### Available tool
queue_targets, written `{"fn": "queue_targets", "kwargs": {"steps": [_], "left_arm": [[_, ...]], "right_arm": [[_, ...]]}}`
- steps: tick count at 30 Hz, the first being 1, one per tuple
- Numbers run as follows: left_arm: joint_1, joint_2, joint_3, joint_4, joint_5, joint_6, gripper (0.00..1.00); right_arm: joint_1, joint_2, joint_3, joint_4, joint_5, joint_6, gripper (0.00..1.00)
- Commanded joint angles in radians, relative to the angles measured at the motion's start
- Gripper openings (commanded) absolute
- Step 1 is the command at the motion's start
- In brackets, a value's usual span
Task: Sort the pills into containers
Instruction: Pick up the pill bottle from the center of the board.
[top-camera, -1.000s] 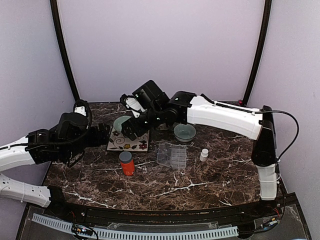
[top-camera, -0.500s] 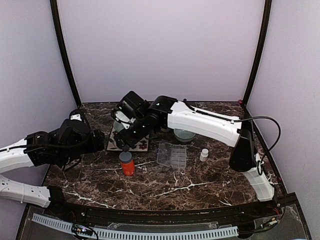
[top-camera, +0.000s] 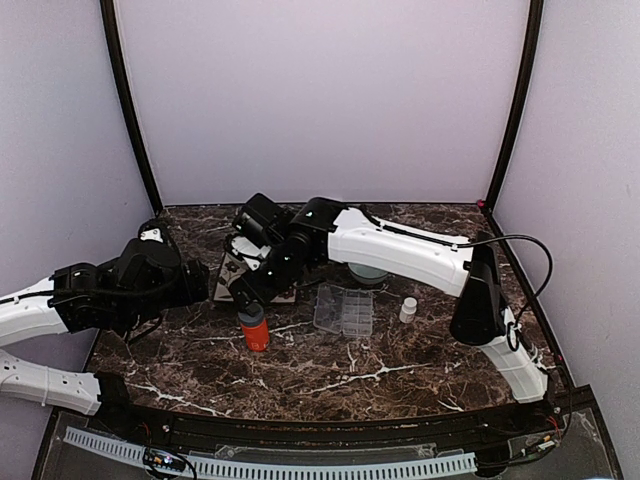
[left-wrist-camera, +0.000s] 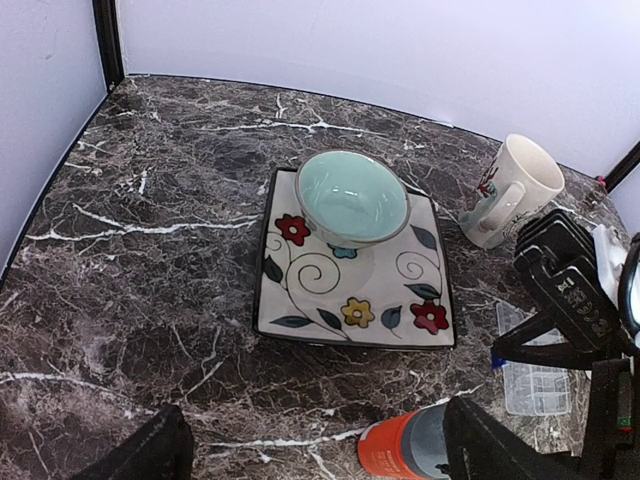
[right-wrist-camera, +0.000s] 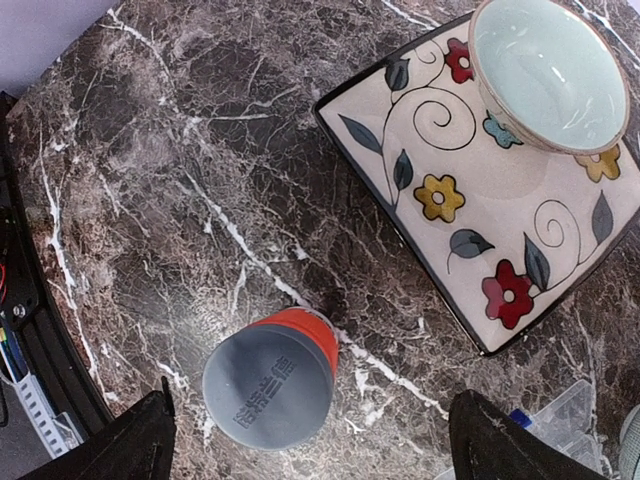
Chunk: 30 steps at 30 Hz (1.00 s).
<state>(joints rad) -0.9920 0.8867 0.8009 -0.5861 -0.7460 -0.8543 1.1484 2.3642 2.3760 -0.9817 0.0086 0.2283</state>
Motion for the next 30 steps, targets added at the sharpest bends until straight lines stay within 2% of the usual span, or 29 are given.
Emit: {"fn": "queue_targets", "kwargs": {"steps": [1,18,30], "left_arm": [[0.003,-0.011,-0.023,-0.035,-0.021,-0.025,0.89],[0.003,-0.04,-0.036,-0.063,-0.016,-0.068,0.89],[0.003,-0.028,-0.035,-0.054,-0.018,-0.065,0.89]], "right_arm": [[0.015,0.022,0.029,-0.007,-0.037,0.018,0.96],[0.028,0.086,0.06,-0.006,-0.055,0.03,0.95],[0.02,0.127,0.081,-0.017,-0.07,0.025,0.86]]}}
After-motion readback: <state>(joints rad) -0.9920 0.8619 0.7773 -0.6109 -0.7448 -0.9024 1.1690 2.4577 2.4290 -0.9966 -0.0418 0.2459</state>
